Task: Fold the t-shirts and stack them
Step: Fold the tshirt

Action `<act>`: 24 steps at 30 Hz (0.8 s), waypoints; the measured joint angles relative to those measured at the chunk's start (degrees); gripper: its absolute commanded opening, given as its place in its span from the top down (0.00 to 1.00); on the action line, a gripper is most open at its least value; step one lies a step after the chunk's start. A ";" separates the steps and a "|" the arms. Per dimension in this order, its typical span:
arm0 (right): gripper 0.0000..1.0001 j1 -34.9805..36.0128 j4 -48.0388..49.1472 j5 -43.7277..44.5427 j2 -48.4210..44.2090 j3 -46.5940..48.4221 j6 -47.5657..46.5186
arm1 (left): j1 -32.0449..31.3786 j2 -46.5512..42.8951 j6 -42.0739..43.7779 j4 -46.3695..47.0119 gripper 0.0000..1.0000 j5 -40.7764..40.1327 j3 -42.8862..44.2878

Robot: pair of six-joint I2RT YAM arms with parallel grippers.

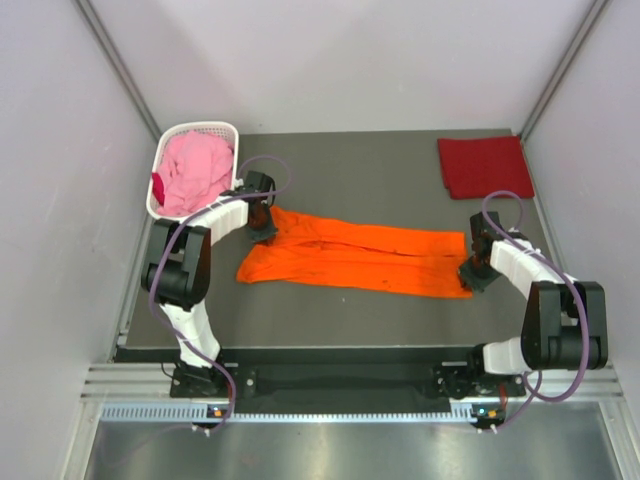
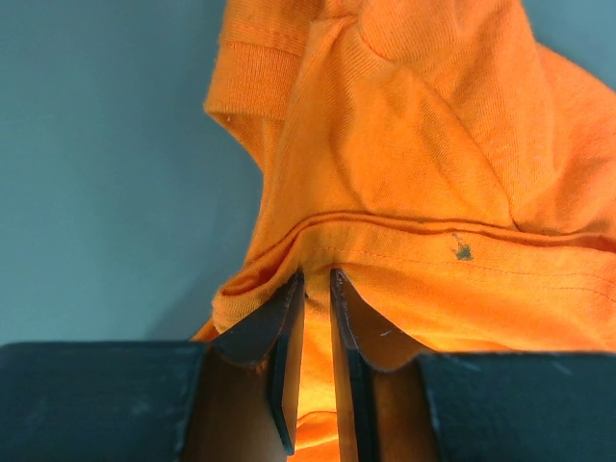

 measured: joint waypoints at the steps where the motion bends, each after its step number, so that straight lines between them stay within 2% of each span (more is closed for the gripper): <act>1: 1.00 0.00 -0.02 -0.13 0.00 0.00 0.00 | 0.00 0.00 0.00 0.00 0.78 -0.02 0.00; 5: 1.00 0.00 -0.35 -0.15 -0.24 0.07 0.04 | 0.00 0.00 -0.04 0.02 0.77 -0.07 0.00; 8: 0.94 0.00 -0.81 -0.15 -0.79 0.13 -0.04 | 0.00 0.00 -0.22 0.02 0.78 -0.09 0.00; 11: 1.00 0.00 -1.07 -0.17 -0.81 0.17 -0.20 | 0.00 0.00 -0.26 0.02 0.78 -0.09 0.00; 18: 1.00 0.00 -1.49 -0.13 -1.20 0.17 -0.15 | 0.00 0.00 -0.42 0.04 0.78 -0.50 0.00; 24: 0.94 0.00 -4.24 -0.04 -1.79 2.40 -0.52 | 0.00 0.02 -0.81 0.07 0.78 -0.79 0.00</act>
